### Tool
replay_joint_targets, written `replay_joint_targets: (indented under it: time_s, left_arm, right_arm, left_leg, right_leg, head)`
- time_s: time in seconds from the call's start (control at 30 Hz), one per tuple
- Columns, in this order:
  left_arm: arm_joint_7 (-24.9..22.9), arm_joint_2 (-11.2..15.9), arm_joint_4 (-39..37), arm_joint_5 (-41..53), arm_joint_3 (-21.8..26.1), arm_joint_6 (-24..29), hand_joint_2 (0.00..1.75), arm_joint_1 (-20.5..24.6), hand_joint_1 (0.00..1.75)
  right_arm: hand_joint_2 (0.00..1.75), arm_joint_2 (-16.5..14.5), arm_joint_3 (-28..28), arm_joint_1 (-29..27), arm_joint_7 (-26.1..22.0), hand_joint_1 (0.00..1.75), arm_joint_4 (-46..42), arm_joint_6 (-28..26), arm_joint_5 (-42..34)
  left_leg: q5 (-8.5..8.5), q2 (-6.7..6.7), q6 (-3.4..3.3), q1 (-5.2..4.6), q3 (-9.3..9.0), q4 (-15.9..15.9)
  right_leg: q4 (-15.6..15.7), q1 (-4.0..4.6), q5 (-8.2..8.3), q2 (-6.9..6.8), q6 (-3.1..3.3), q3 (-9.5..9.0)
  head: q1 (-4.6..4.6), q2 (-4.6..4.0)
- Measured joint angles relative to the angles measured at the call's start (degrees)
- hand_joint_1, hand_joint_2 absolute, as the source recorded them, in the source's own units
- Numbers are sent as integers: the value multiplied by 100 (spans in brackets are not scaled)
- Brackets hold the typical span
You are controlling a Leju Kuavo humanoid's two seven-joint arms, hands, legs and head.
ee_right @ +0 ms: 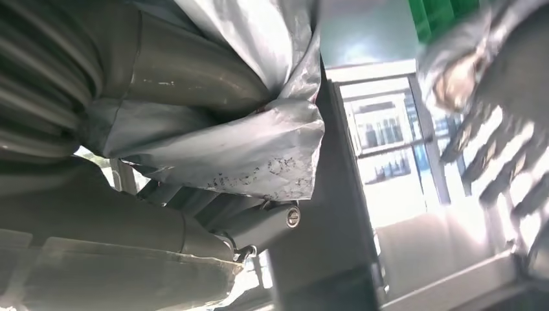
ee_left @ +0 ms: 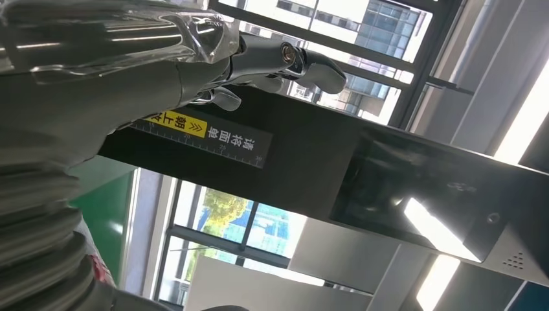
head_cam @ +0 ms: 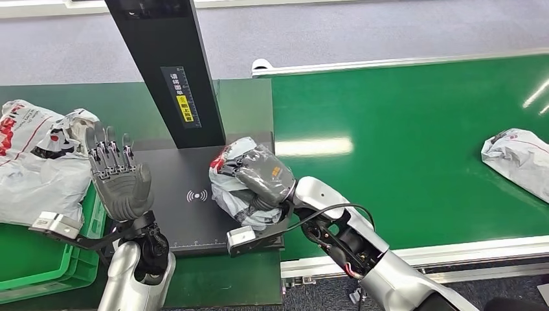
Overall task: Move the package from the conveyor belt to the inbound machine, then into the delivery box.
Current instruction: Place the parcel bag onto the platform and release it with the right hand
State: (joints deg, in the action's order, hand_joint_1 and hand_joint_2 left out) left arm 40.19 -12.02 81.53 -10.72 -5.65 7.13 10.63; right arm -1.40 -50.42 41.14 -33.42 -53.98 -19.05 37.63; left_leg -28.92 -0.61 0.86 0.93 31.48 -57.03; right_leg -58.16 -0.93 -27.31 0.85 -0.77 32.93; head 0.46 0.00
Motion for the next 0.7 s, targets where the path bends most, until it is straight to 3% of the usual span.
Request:
replay_joint_targets:
  time_s: [0.17, 0.37, 0.53, 0.7]
  left_arm:
    - [0, 3, -17, 28, 15, 39, 175, -12, 0]
    - [0, 28, -34, 36, 60, 76, 175, -18, 0]
    - [0, 39, -65, 84, 84, 54, 175, -19, 0]
    - [0, 39, -78, 120, 91, 58, 175, -23, 0]
  right_arm:
    - [175, 155, 476, -352, -66, 175, -689, 199, -703]
    - [175, 230, 1095, -683, -139, 175, -1300, 848, -1487]
    - [175, 260, 1239, -814, -148, 175, -1320, 1703, -1458]
    - [175, 255, 1242, -852, -38, 175, -1112, 1918, -1293]
  left_leg:
    - [0, -2, 0, 0, 2, 0]
    - [0, -2, 0, 0, 3, 0]
    - [0, -2, 0, 0, 3, 0]
    - [0, -1, 0, 0, 4, 1]
  right_leg:
    - [0, 0, 0, -1, 0, 1]
    - [0, 0, 0, -1, 0, 1]
    - [0, 0, 0, 0, 0, 1]
    - [0, 0, 0, 0, 0, 1]
  head:
    - [0, 0]
    - [0, 0]
    - [-1, 0]
    - [0, 0]
